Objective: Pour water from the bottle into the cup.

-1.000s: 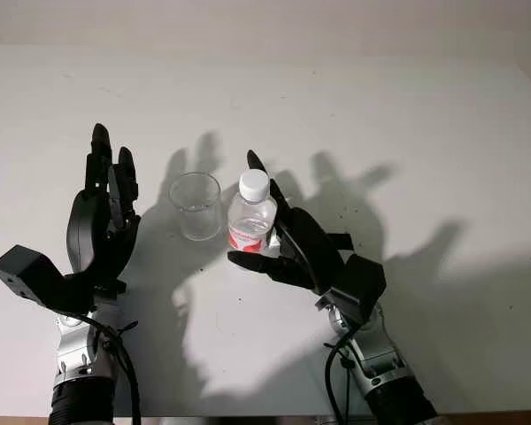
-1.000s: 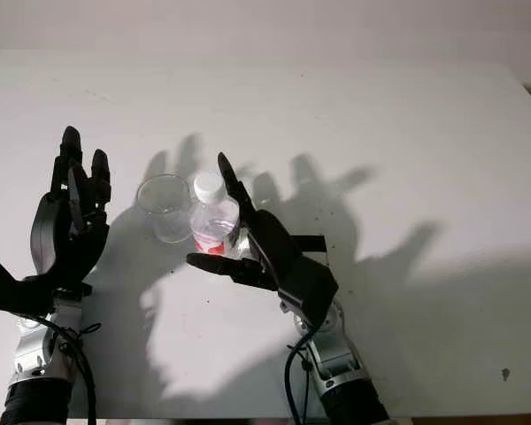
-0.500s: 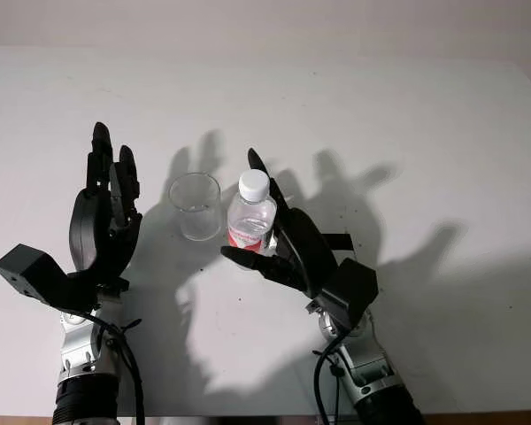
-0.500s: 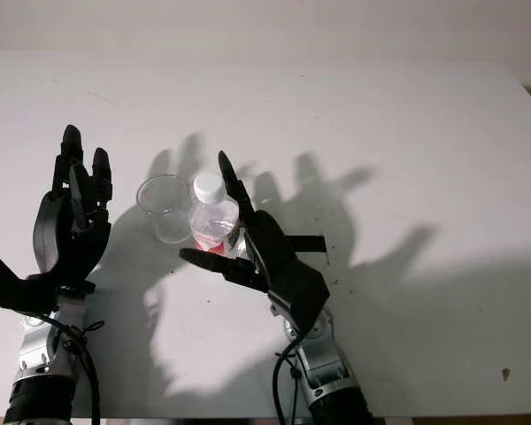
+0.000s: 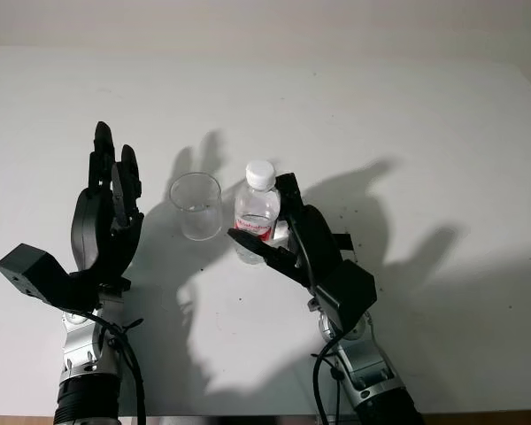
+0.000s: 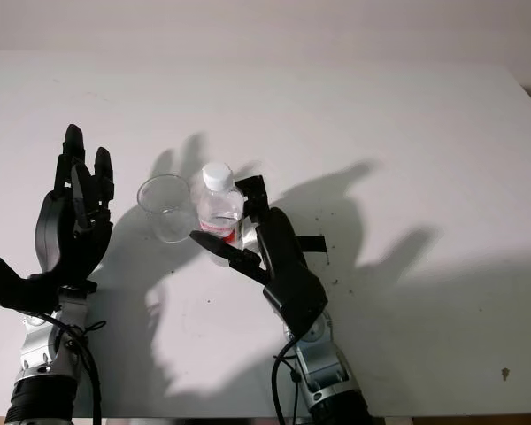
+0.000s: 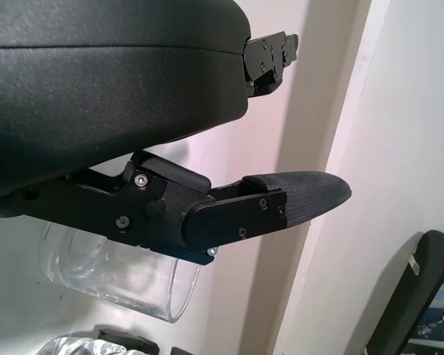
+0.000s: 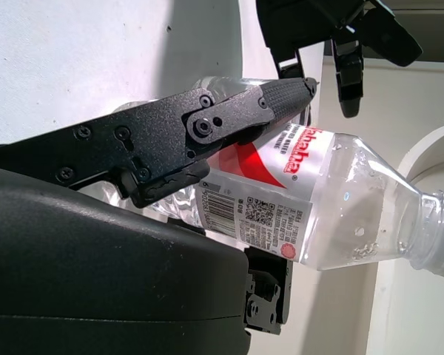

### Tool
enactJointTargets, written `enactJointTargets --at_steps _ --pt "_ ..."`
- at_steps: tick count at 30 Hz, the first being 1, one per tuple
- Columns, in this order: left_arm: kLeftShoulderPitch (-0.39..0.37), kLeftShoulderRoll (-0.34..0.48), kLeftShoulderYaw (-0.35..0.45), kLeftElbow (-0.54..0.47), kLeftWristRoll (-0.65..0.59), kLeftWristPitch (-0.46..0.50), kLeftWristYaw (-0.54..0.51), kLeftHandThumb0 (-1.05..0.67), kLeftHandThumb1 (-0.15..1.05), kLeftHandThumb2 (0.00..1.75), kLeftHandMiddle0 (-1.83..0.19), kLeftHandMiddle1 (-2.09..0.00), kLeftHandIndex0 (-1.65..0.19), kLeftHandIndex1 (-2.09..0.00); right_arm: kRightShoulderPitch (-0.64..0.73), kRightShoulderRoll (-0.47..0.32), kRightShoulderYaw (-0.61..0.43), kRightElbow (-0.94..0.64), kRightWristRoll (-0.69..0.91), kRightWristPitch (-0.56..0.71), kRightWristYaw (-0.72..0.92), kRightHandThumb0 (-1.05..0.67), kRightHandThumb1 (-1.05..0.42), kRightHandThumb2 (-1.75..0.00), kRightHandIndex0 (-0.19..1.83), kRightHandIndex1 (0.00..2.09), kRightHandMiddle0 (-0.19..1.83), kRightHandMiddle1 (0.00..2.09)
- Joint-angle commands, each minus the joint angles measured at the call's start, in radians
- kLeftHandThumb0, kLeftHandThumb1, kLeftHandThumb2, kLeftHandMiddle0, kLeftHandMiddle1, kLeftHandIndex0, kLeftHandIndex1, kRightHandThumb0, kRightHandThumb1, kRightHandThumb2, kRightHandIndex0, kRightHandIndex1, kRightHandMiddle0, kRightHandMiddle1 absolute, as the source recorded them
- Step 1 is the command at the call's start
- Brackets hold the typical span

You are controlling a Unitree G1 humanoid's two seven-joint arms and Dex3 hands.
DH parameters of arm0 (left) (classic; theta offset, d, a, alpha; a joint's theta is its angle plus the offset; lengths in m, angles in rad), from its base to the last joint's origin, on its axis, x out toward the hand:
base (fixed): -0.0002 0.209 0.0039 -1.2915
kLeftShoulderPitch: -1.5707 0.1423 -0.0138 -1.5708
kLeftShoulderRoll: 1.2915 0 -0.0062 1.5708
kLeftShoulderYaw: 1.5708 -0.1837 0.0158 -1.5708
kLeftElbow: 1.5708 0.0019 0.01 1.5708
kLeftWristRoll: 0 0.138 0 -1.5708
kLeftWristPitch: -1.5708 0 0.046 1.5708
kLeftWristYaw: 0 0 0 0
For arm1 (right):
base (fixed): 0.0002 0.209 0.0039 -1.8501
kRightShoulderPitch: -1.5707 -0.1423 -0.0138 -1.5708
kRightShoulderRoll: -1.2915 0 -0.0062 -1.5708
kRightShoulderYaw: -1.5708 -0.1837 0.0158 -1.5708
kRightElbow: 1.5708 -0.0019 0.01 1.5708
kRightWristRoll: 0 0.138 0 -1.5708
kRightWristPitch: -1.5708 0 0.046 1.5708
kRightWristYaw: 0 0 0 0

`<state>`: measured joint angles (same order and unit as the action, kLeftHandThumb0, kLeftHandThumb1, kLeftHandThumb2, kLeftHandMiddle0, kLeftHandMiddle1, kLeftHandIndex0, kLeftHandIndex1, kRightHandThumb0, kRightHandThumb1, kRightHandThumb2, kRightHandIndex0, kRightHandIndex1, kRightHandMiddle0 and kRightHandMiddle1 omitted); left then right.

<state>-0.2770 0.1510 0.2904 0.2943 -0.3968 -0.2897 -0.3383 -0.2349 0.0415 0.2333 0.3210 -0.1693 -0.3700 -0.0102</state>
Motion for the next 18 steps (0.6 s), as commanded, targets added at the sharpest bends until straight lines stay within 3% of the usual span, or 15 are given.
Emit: enactJointTargets --at_steps 1,5,10,16,18 --pt "0.011 -0.007 0.002 0.001 0.003 -0.005 0.002 -0.71 1.05 0.58 0.19 0.00 0.19 0.00 0.016 0.004 0.005 0.035 -0.014 -0.024 -0.007 -0.55 -1.05 -0.09 0.58 2.09 0.18 2.09" --pt "0.006 -0.002 0.004 0.010 0.000 -0.008 -0.005 -0.71 1.05 0.57 0.19 0.00 0.19 0.00 0.003 -0.012 0.008 0.061 -0.047 -0.056 -0.017 -0.56 -1.05 -0.13 0.80 2.09 0.35 2.09" --pt "0.005 -0.001 0.005 0.009 0.002 -0.006 0.000 -0.71 1.05 0.57 0.19 0.00 0.19 0.00 -0.002 -0.023 0.009 0.070 -0.072 -0.061 -0.015 -0.55 -1.05 -0.16 0.91 2.09 0.43 2.09" --pt "0.009 0.003 0.006 0.007 0.006 -0.007 0.001 -0.71 1.05 0.57 0.19 0.00 0.19 0.00 -0.018 -0.047 0.009 0.073 -0.065 -0.059 0.025 -0.41 -1.05 -0.46 1.35 2.09 0.82 2.09" --pt "0.011 0.005 0.007 0.006 0.007 -0.004 0.001 -0.71 1.05 0.57 0.19 0.00 0.19 0.00 -0.025 -0.049 0.001 0.069 -0.048 -0.040 0.044 -0.37 -1.05 -0.55 1.61 2.09 1.03 2.09"
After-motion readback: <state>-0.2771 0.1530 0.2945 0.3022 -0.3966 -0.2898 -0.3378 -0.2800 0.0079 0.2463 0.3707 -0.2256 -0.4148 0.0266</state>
